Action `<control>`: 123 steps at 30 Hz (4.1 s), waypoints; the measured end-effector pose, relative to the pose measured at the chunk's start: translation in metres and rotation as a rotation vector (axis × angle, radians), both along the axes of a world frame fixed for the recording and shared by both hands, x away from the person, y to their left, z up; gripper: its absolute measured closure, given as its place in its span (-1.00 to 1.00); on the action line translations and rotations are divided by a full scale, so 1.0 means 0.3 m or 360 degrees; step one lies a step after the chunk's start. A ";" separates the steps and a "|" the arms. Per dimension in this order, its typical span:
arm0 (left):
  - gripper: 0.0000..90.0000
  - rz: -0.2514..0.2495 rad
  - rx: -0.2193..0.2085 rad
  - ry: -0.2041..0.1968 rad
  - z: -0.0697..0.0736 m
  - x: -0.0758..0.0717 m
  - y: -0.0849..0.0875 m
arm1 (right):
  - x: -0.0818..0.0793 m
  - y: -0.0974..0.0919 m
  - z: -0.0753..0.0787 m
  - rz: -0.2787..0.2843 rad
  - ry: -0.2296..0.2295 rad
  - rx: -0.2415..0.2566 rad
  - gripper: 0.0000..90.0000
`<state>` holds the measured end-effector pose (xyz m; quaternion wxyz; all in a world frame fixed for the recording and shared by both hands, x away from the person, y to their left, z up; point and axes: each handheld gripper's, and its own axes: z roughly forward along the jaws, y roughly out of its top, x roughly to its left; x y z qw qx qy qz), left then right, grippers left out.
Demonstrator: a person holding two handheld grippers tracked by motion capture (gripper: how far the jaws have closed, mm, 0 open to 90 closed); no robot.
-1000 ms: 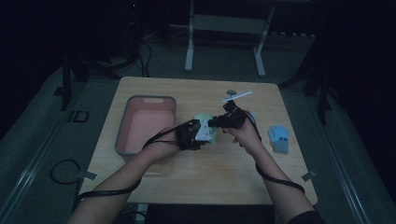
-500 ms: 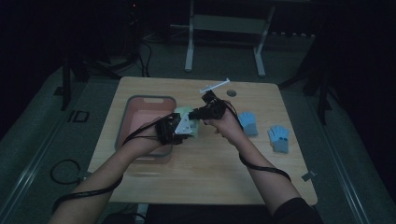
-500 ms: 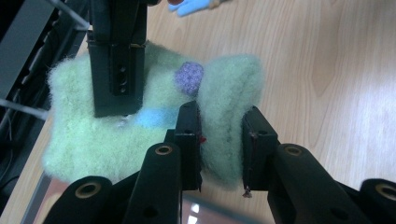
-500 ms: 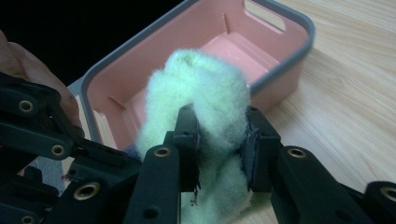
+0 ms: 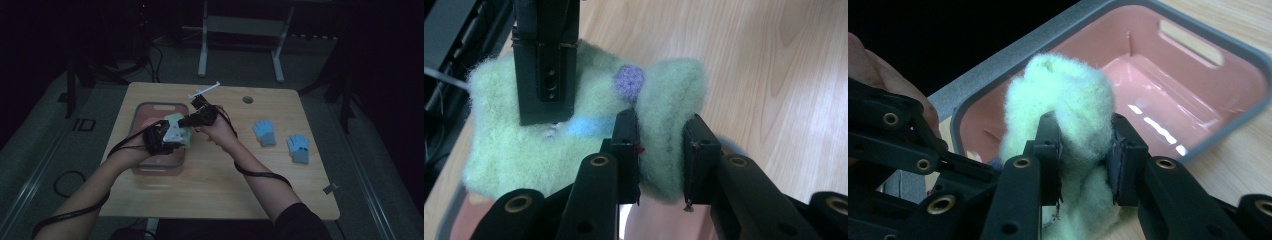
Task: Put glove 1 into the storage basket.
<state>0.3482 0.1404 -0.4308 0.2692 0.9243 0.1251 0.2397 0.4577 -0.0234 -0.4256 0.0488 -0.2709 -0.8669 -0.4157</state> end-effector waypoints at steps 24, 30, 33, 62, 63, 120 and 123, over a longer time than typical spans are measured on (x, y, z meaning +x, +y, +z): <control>0.62 0.0038 0.0087 0.0167 -0.158 0.048 0.159 | 0.021 0.201 -0.165 -0.0009 0.0086 -0.0047 0.58; 0.62 0.0028 0.0095 0.0209 -0.194 0.073 0.146 | 0.044 0.194 -0.201 -0.0015 0.0131 -0.0105 0.58; 0.61 0.0027 0.0110 0.0233 -0.202 0.085 0.139 | 0.052 0.195 -0.212 -0.0017 0.0143 -0.0137 0.57; -0.89 0.0329 -0.0119 0.0477 -0.211 0.123 0.144 | -0.021 0.070 -0.123 0.0030 0.0055 -0.0103 -0.05; -0.89 0.0329 -0.0119 0.0477 -0.211 0.123 0.144 | -0.028 0.059 -0.118 0.0031 0.0042 -0.0089 -0.05; -0.95 -0.0253 -0.0290 0.0330 -0.343 -0.121 -0.393 | -0.093 -0.730 -0.169 -0.0400 -0.0316 -0.0146 -0.21; -0.95 -0.0244 -0.0306 0.0351 -0.375 -0.123 -0.394 | -0.088 -0.757 -0.186 -0.0424 -0.0313 -0.0163 -0.21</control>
